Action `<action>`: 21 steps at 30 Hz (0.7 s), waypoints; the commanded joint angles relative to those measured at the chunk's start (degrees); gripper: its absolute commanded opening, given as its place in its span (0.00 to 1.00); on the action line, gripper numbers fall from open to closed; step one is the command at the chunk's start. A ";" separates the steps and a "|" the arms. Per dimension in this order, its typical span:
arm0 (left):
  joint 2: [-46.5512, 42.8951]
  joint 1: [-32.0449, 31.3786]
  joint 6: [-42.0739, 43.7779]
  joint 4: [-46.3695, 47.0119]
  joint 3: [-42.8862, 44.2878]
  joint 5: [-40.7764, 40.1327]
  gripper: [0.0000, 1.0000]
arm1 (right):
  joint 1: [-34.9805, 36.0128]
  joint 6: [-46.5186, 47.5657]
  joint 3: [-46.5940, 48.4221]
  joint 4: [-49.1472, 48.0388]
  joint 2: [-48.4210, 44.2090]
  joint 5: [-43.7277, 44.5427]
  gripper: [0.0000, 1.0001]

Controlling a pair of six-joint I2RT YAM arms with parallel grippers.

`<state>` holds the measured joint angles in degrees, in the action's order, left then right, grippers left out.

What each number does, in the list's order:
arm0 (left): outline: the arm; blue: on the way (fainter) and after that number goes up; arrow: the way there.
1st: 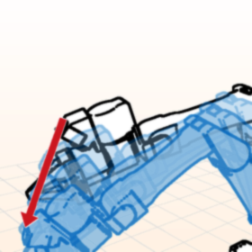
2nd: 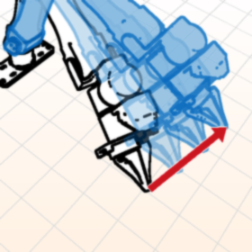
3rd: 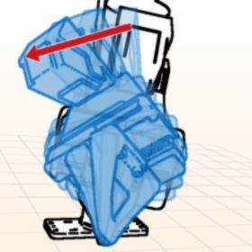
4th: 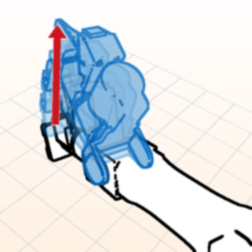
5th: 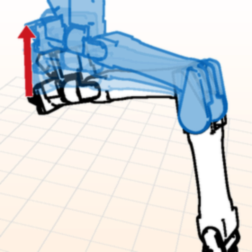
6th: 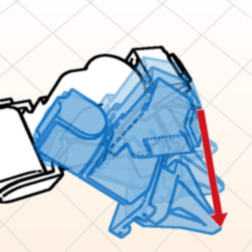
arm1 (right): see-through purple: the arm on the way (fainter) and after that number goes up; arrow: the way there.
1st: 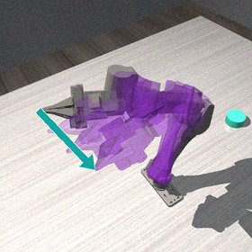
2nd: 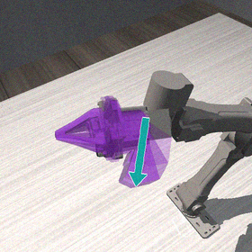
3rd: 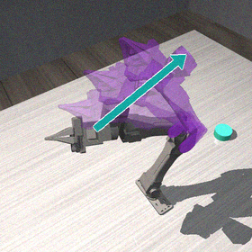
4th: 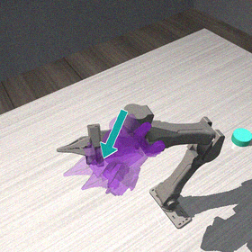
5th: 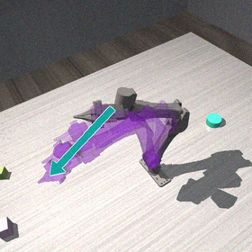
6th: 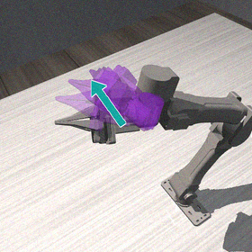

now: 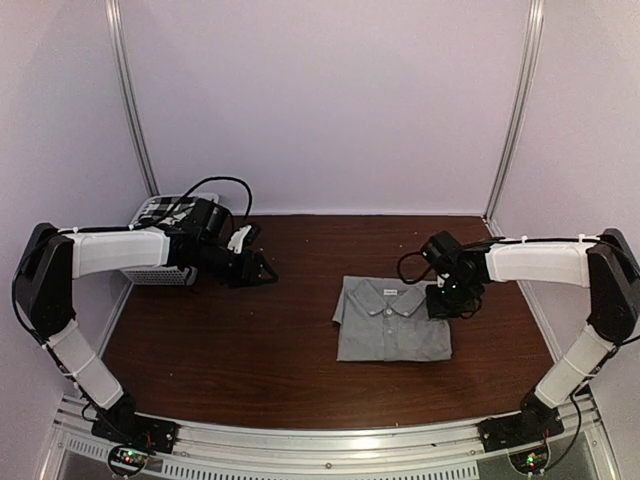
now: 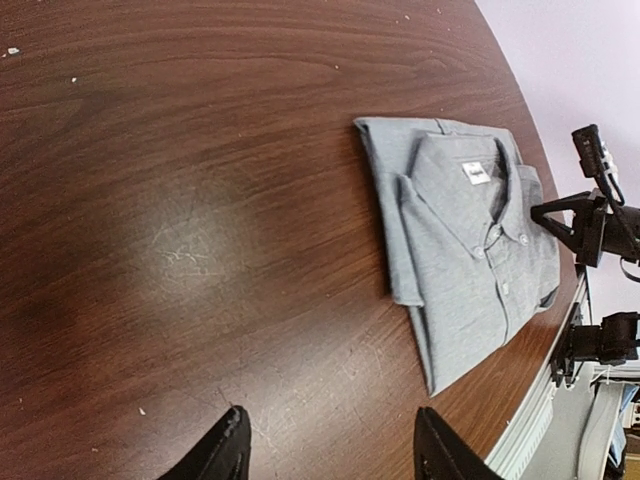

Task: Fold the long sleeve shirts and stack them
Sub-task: Move the square-folded shirt to the corner of the board.

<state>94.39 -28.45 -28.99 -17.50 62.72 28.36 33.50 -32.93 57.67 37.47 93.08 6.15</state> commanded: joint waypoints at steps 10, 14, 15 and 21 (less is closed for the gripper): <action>0.27 0.15 -0.61 2.51 -0.20 1.22 0.56 | -12.97 1.27 -0.72 7.93 -11.98 5.91 0.48; 0.29 0.15 -0.63 2.49 -0.56 0.87 0.56 | -6.88 -1.12 2.29 1.59 -12.97 1.19 0.53; 0.28 0.15 -0.63 2.48 -0.65 0.83 0.56 | -5.24 -2.08 3.11 -0.08 -12.16 0.39 0.53; 0.27 0.15 -0.71 2.34 -0.93 0.46 0.56 | 5.27 -5.34 9.62 -10.67 -2.05 -4.61 0.53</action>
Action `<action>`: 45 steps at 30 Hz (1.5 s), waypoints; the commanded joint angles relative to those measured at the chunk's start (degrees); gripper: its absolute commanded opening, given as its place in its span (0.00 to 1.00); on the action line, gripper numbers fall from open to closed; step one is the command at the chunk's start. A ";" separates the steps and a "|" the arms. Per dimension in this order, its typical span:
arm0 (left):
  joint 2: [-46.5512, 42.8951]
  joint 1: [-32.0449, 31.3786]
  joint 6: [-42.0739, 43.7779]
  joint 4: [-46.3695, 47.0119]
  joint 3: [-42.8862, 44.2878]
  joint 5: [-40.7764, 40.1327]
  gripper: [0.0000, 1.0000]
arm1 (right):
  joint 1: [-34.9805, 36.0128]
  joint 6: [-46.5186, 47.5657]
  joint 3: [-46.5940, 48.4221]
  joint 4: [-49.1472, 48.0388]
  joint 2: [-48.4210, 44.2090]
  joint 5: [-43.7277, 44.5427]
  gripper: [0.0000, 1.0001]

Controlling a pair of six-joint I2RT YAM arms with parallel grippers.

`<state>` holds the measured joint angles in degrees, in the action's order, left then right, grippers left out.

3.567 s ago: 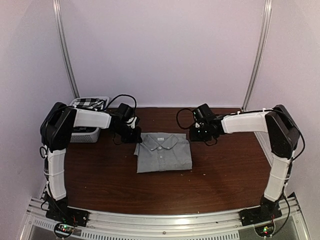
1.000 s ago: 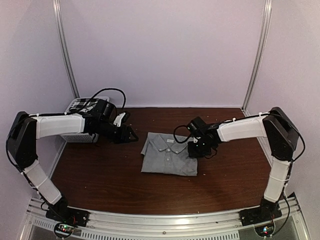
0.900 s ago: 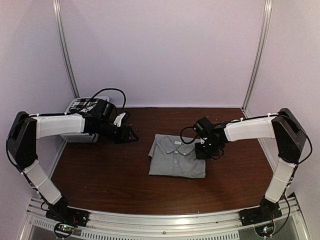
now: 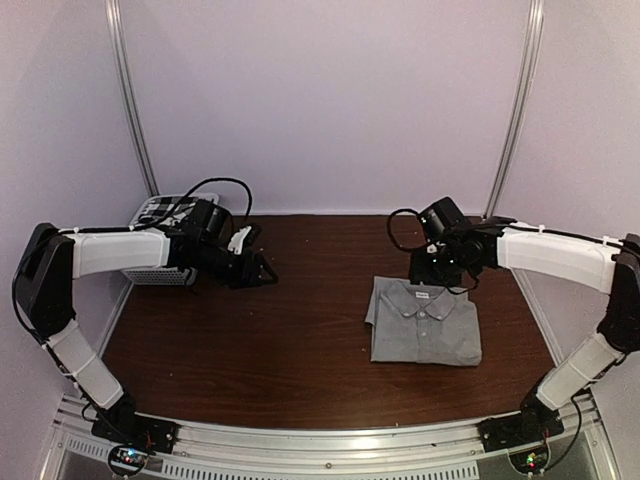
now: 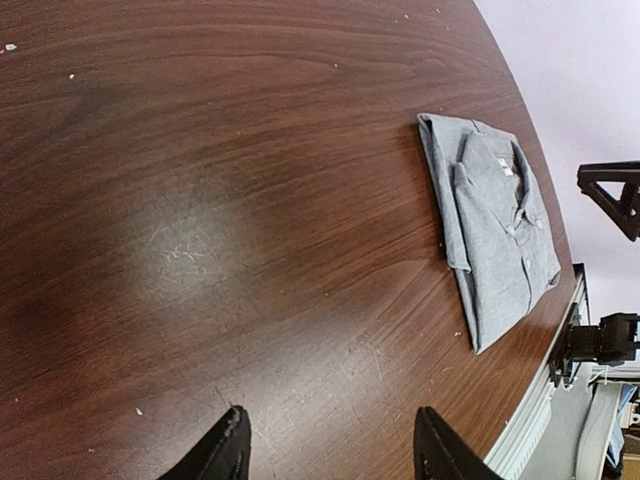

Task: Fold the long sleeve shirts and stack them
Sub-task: Move the square-folded shirt to the corner of the board.

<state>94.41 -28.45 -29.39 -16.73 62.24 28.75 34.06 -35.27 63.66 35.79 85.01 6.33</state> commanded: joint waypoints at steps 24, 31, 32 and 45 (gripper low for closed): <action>0.78 0.15 -0.39 1.18 -1.77 -1.36 0.56 | 6.20 -7.26 -0.12 -30.11 25.13 -18.06 0.53; 1.43 0.15 -0.58 1.17 -1.72 -1.27 0.56 | 4.26 -8.35 -9.54 -30.51 19.13 -16.96 0.53; 1.54 0.15 -0.58 1.19 -1.69 -1.24 0.57 | 3.99 -8.53 -11.27 -30.46 17.42 -16.95 0.53; 3.16 0.15 -0.89 1.19 -1.07 -0.89 0.56 | 0.41 -8.56 -27.65 -24.38 -0.24 -13.25 0.55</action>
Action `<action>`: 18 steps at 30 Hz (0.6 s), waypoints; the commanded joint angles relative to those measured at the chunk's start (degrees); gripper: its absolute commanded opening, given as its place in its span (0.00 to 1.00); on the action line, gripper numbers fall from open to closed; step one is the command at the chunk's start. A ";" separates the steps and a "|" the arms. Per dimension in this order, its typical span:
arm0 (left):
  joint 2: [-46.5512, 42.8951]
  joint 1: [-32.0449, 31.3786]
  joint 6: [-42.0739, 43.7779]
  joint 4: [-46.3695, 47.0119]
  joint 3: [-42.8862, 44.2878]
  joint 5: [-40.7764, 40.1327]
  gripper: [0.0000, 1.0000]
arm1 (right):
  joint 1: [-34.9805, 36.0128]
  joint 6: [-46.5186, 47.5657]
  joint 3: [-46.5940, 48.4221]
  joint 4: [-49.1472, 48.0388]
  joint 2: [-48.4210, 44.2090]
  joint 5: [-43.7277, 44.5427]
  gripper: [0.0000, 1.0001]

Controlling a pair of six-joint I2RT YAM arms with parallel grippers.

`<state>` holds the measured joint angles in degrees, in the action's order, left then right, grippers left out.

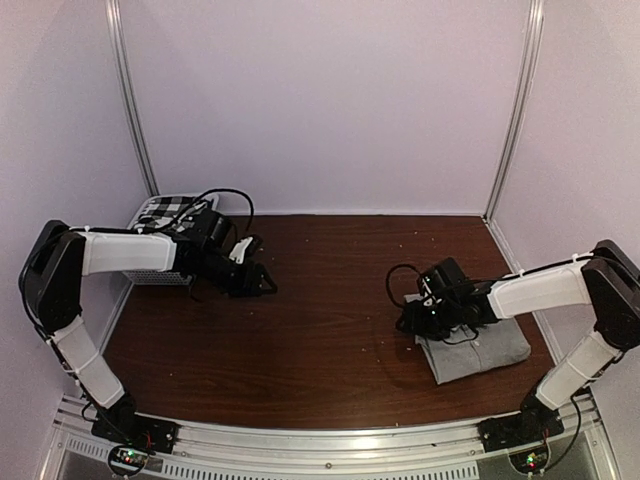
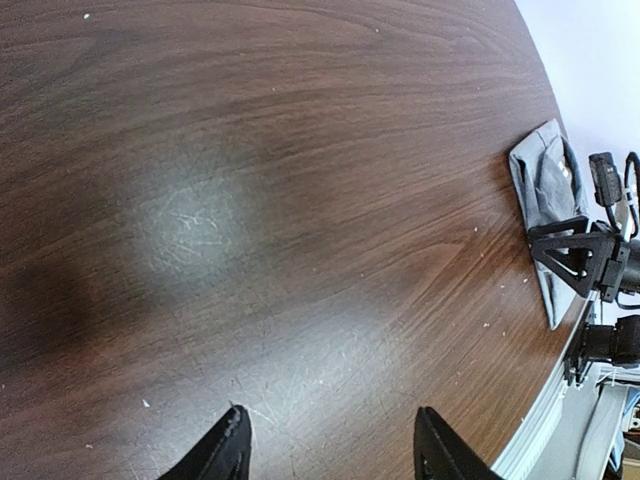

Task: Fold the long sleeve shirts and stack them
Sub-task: Move the square-folded shirt to the corner of the board.

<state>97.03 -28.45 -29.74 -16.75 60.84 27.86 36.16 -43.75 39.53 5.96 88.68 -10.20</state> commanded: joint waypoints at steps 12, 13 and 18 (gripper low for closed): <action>1.05 -0.46 -1.11 1.54 0.95 -0.73 0.56 | -5.11 2.62 -1.12 4.07 -3.58 4.70 0.57; 1.05 -0.47 -1.11 1.59 1.01 -0.70 0.56 | -6.00 2.96 -0.71 3.39 -2.60 4.72 0.57; 0.63 -0.58 -0.85 1.63 1.29 -0.54 0.56 | -9.35 4.64 2.02 2.72 0.67 3.82 0.57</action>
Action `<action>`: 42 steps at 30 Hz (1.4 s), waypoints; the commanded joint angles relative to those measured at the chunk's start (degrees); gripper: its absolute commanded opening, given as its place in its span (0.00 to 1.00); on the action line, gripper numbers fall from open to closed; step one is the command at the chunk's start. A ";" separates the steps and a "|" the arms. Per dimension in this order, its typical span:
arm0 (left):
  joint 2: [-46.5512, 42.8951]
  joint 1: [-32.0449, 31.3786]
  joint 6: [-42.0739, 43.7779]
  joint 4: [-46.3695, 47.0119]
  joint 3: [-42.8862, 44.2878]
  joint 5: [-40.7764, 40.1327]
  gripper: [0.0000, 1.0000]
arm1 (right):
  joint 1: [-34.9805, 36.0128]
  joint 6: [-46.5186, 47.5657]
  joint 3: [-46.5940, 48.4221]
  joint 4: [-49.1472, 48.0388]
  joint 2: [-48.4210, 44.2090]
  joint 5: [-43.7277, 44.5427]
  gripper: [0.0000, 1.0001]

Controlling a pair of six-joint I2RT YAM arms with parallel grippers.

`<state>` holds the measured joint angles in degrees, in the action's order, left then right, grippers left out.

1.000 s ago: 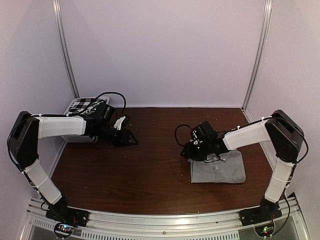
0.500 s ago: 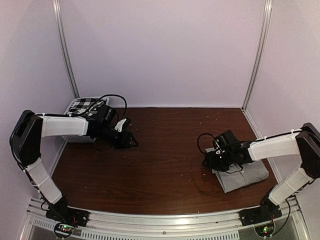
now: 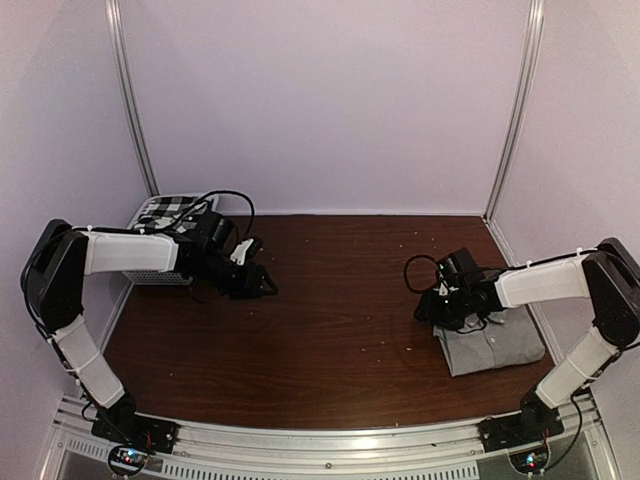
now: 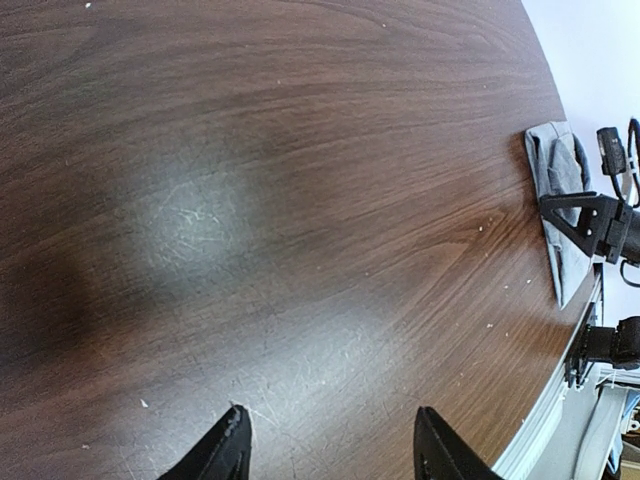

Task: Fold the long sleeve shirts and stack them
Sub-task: Move the square-folded shirt to the corner of the board, then reset both arms

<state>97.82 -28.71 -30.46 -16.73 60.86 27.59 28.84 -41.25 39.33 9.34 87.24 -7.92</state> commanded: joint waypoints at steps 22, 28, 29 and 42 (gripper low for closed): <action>-7.28 -2.08 -2.78 9.54 0.18 -2.70 0.71 | 4.04 6.60 11.40 4.81 -8.55 4.97 0.84; -8.50 -6.03 -2.93 13.32 2.56 -8.13 0.89 | 4.34 9.73 14.65 1.72 -10.45 5.36 1.00; -8.67 -6.47 -2.86 13.57 3.30 -9.18 0.89 | 4.31 10.12 15.42 1.36 -10.88 5.56 1.00; -10.33 -7.15 -0.97 15.26 7.43 -20.97 0.96 | 4.29 15.66 18.48 -5.19 -16.67 6.11 1.00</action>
<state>90.04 -35.90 -33.01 -4.27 66.19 12.38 32.82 -28.51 56.07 6.92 72.29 -3.51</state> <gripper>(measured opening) 0.954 0.997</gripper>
